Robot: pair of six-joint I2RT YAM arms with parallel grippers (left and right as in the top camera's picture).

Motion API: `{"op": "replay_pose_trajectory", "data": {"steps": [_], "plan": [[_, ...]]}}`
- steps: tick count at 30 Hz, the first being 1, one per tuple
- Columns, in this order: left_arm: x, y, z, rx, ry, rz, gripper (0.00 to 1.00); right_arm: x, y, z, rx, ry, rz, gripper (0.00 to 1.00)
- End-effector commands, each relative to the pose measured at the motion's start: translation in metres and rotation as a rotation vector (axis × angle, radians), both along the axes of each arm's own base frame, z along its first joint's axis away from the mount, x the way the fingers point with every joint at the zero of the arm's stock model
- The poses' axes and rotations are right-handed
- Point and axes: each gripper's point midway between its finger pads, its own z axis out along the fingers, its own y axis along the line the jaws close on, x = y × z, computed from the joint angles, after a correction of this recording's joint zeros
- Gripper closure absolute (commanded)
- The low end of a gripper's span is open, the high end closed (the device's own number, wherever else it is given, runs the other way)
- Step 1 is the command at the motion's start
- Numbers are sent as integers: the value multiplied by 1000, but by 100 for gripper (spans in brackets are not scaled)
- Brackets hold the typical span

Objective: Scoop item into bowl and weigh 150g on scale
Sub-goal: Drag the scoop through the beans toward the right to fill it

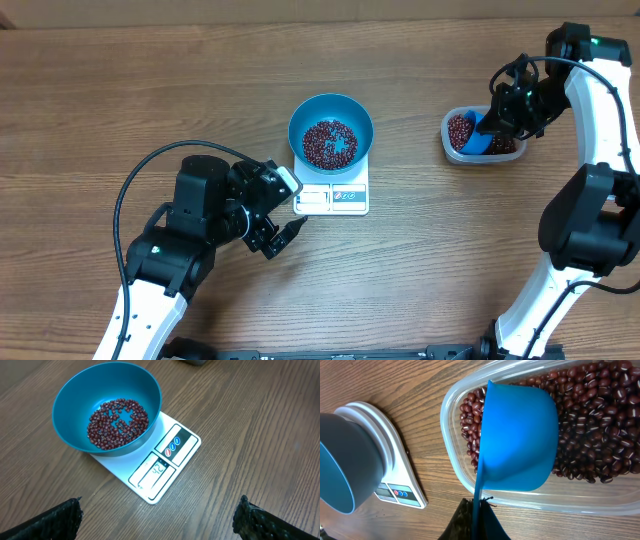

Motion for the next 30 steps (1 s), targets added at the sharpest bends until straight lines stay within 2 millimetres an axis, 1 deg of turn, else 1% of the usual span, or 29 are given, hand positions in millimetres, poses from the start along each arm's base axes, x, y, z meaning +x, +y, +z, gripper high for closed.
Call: {"op": "replay_pose_trajectory", "data": {"steps": [1,7,20,30], "plan": [[-1,0,-2,-12,11,-1,0,1,2,9,49,-30,-5,96],[-1,0,-2,-12,11,-1,0,0,-11,9,45,-44,-7,96],[-1,0,-2,-12,12,-1,0,-3,-29,7,48,-40,-39,96],[-1,0,-2,-12,11,-1,0,-3,-31,15,140,-64,-72,96]]}}
